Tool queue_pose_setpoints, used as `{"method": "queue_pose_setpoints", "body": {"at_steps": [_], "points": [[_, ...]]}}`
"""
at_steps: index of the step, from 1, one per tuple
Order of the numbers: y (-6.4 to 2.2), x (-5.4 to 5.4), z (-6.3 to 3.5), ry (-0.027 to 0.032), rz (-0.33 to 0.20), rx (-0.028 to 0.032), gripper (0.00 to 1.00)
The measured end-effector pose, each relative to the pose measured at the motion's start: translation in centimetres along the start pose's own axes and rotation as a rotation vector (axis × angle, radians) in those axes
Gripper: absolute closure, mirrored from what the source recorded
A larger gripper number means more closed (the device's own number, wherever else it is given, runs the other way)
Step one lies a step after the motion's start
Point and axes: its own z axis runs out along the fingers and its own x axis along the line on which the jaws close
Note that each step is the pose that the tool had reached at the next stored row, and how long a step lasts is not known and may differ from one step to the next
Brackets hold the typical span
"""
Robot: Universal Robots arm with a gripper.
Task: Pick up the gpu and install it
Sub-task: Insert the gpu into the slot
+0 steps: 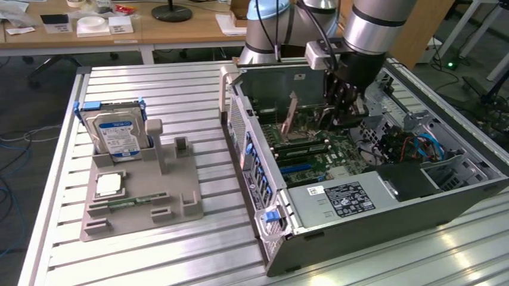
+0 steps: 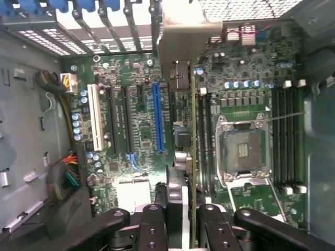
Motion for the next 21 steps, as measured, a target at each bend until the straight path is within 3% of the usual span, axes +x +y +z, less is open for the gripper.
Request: {"method": "queue_pose_setpoints", "body": {"at_steps": [10, 21], "points": [[0.15, 0.4, 0.95, -0.0011, -0.049, -0.0037, 0.72], [0.38, 0.5, 2.7, -0.001, -0.053, -0.0048, 0.72]]}}
